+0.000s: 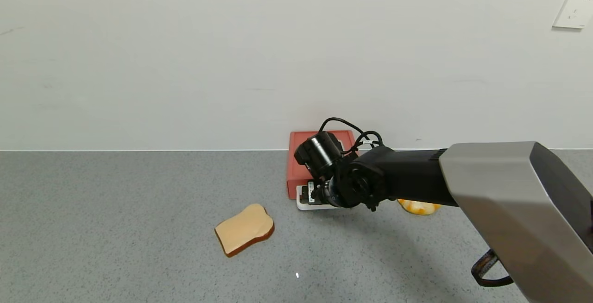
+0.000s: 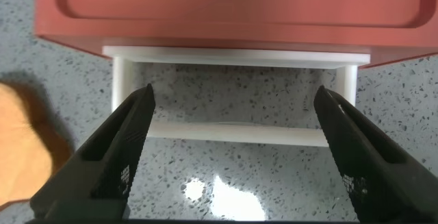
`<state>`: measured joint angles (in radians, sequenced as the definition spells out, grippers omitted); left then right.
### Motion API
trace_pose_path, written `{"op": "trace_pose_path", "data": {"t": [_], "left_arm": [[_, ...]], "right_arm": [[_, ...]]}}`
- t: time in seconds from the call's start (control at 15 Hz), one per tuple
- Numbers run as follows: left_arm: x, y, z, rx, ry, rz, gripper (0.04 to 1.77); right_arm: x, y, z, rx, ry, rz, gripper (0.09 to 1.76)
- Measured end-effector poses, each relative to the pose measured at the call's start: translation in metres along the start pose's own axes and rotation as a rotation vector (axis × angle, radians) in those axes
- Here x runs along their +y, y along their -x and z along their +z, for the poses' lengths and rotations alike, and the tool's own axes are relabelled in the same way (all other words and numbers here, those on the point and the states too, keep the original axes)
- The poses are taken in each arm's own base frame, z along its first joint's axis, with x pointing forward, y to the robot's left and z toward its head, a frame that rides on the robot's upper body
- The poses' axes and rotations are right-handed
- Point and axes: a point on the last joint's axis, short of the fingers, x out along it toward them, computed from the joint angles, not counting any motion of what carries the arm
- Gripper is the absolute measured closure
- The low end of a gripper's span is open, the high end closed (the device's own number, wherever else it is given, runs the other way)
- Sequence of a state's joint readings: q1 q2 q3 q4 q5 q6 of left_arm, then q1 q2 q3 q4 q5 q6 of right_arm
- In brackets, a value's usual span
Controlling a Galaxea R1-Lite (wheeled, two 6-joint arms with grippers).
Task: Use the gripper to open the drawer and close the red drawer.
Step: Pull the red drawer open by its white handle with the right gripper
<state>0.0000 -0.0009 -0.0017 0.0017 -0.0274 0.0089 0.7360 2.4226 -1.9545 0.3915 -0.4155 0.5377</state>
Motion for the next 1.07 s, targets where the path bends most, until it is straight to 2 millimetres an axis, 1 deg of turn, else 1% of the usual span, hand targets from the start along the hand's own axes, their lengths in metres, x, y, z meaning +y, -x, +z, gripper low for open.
{"op": "trace_pose_path", "data": {"t": [0.33, 0.6, 0.87, 1.07], "left_arm": [[0.0, 0.0, 0.0, 0.0, 0.0, 0.0, 0.09], [0.0, 0.0, 0.0, 0.0, 0.0, 0.0, 0.09], [0.0, 0.0, 0.0, 0.0, 0.001, 0.0, 0.09], [0.0, 0.0, 0.0, 0.0, 0.001, 0.0, 0.09]], "right_arm": [[-0.002, -0.008, -0.002, 0.01, -0.003, -0.007, 0.14], [0.0, -0.011, -0.005, 0.021, 0.005, -0.005, 0.14], [0.001, -0.01, -0.009, 0.059, 0.019, 0.009, 0.14], [0.002, -0.003, -0.013, 0.11, 0.04, 0.025, 0.14]]}}
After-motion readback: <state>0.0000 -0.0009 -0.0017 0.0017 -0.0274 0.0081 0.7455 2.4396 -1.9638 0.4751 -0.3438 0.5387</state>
